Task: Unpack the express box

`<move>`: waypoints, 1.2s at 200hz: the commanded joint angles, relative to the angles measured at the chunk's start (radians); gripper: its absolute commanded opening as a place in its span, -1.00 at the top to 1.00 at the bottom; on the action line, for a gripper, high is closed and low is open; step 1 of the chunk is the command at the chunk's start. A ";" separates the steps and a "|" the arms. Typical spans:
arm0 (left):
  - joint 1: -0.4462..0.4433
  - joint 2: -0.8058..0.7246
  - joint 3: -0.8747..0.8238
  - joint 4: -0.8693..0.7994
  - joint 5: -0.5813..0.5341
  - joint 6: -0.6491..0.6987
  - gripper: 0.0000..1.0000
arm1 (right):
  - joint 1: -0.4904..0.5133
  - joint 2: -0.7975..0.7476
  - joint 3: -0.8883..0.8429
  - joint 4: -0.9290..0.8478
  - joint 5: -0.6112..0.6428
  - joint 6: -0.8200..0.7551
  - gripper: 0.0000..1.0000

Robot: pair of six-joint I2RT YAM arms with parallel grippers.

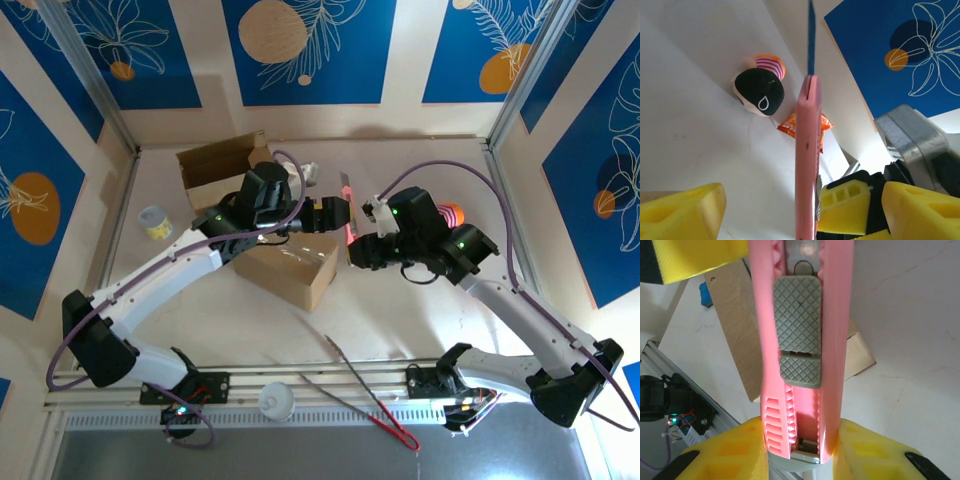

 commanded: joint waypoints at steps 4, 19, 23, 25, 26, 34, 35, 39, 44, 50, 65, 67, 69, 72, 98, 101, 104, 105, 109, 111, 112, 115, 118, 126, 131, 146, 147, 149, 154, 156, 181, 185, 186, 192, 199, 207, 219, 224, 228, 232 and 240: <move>-0.002 0.028 0.006 0.042 -0.008 -0.003 -0.60 | -0.001 -0.012 0.024 0.032 -0.074 -0.015 0.38; 0.000 0.041 0.017 0.046 -0.017 0.005 -0.54 | -0.002 -0.018 0.022 0.033 -0.089 -0.015 0.38; 0.000 0.043 0.018 0.050 -0.018 0.006 -0.52 | -0.002 -0.019 0.021 0.033 -0.093 -0.016 0.39; -0.001 0.043 0.019 0.052 -0.019 0.006 -0.51 | -0.002 -0.020 0.021 0.033 -0.095 -0.016 0.39; -0.001 0.044 0.019 0.053 -0.020 0.007 -0.51 | -0.001 -0.020 0.022 0.033 -0.096 -0.016 0.38; -0.001 0.046 0.022 0.060 -0.023 0.006 -0.47 | -0.002 -0.020 0.021 0.033 -0.104 -0.016 0.38; -0.001 0.046 0.023 0.062 -0.023 0.007 -0.47 | -0.002 -0.020 0.021 0.032 -0.104 -0.016 0.38; 0.000 0.047 0.025 0.064 -0.024 0.007 -0.43 | -0.002 -0.020 0.019 0.033 -0.106 -0.015 0.38; -0.001 0.048 0.028 0.066 -0.025 0.008 -0.36 | -0.002 -0.020 0.018 0.032 -0.106 -0.014 0.38; -0.001 0.052 0.032 0.066 -0.024 0.008 -0.26 | -0.002 -0.020 0.018 0.034 -0.108 -0.013 0.38; 0.000 0.062 0.042 0.064 -0.021 0.008 -0.06 | -0.002 -0.020 0.013 0.040 -0.111 -0.010 0.38; 0.001 0.064 0.043 0.064 -0.020 0.008 -0.03 | -0.002 -0.020 0.013 0.040 -0.112 -0.010 0.39; 0.001 0.065 0.043 0.064 -0.020 0.008 -0.01 | -0.002 -0.020 0.013 0.042 -0.113 -0.010 0.38; 0.001 0.066 0.045 0.065 -0.019 0.008 0.04 | -0.002 -0.020 0.012 0.043 -0.114 -0.009 0.38; 0.001 0.072 0.045 0.067 -0.025 0.006 0.48 | 0.000 -0.017 0.011 0.050 -0.120 -0.007 0.38; 0.002 0.073 0.045 0.066 -0.025 0.005 0.55 | 0.000 -0.016 0.011 0.050 -0.120 -0.007 0.39; 0.001 0.074 0.045 0.066 -0.026 0.005 0.62 | 0.001 -0.016 0.010 0.050 -0.119 -0.006 0.38; 0.001 0.074 0.046 0.066 -0.026 0.005 0.64 | 0.001 -0.016 0.010 0.051 -0.119 -0.006 0.38; 0.001 0.074 0.046 0.066 -0.026 0.005 0.75 | 0.001 -0.015 0.010 0.052 -0.119 -0.005 0.38; 0.001 0.074 0.046 0.066 -0.028 0.005 0.81 | 0.001 -0.015 0.009 0.052 -0.117 -0.005 0.38; 0.001 0.074 0.046 0.065 -0.027 0.006 0.84 | 0.001 -0.015 0.010 0.053 -0.117 -0.004 0.38; 0.002 0.074 0.046 0.065 -0.028 0.005 0.93 | 0.001 -0.015 0.010 0.053 -0.117 -0.004 0.39; 0.002 0.074 0.046 0.064 -0.028 0.005 1.00 | 0.001 -0.015 0.010 0.053 -0.118 -0.004 0.39; 0.002 0.074 0.046 0.063 -0.030 0.005 1.00 | 0.001 -0.016 0.008 0.057 -0.115 -0.001 0.38; 0.002 0.072 0.046 0.063 -0.031 0.006 1.00 | 0.001 -0.017 0.008 0.059 -0.113 0.000 0.38; 0.003 0.067 0.046 0.059 -0.034 0.009 1.00 | -0.004 -0.020 0.006 0.069 -0.112 0.008 0.27; 0.003 0.067 0.046 0.059 -0.034 0.009 1.00 | -0.004 -0.021 0.007 0.070 -0.113 0.008 0.25; 0.003 0.067 0.046 0.058 -0.035 0.010 1.00 | -0.006 -0.021 0.007 0.072 -0.114 0.009 0.21; 0.005 0.064 0.046 0.056 -0.036 0.013 1.00 | -0.014 -0.024 0.007 0.077 -0.121 0.011 0.08; 0.006 0.061 0.046 0.056 -0.036 0.013 1.00 | -0.017 -0.026 0.005 0.080 -0.127 0.012 0.02; 0.034 0.034 0.045 0.089 0.006 0.018 1.00 | -0.141 -0.078 -0.030 0.173 -0.319 0.020 -0.67; 0.042 0.030 0.046 0.102 0.024 0.015 1.00 | -0.174 -0.091 -0.043 0.206 -0.376 0.023 -0.75; 0.043 0.029 0.046 0.107 0.028 0.014 1.00 | -0.183 -0.095 -0.047 0.217 -0.389 0.024 -0.77; 0.054 0.023 0.047 0.133 0.056 0.006 1.00 | -0.236 -0.113 -0.077 0.278 -0.491 0.038 -0.85; 0.065 0.016 0.051 0.165 0.090 -0.006 1.00 | -0.308 -0.133 -0.114 0.367 -0.611 0.069 -0.91; 0.073 0.011 0.060 0.201 0.122 -0.019 1.00 | -0.385 -0.146 -0.159 0.492 -0.743 0.133 -0.95; 0.075 0.008 0.081 0.241 0.157 -0.031 1.00 | -0.465 -0.152 -0.215 0.694 -0.878 0.262 -0.96; 0.075 0.008 0.089 0.256 0.169 -0.039 1.00 | -0.480 -0.150 -0.229 0.763 -0.904 0.310 -0.96; 0.076 0.008 0.095 0.271 0.178 -0.046 1.00 | -0.486 -0.148 -0.237 0.807 -0.916 0.338 -0.96; 0.075 0.008 0.097 0.288 0.186 -0.055 1.00 | -0.485 -0.146 -0.242 0.842 -0.921 0.358 -0.96; 0.075 0.007 0.095 0.330 0.200 -0.079 1.00 | -0.477 -0.144 -0.247 0.900 -0.920 0.386 -0.96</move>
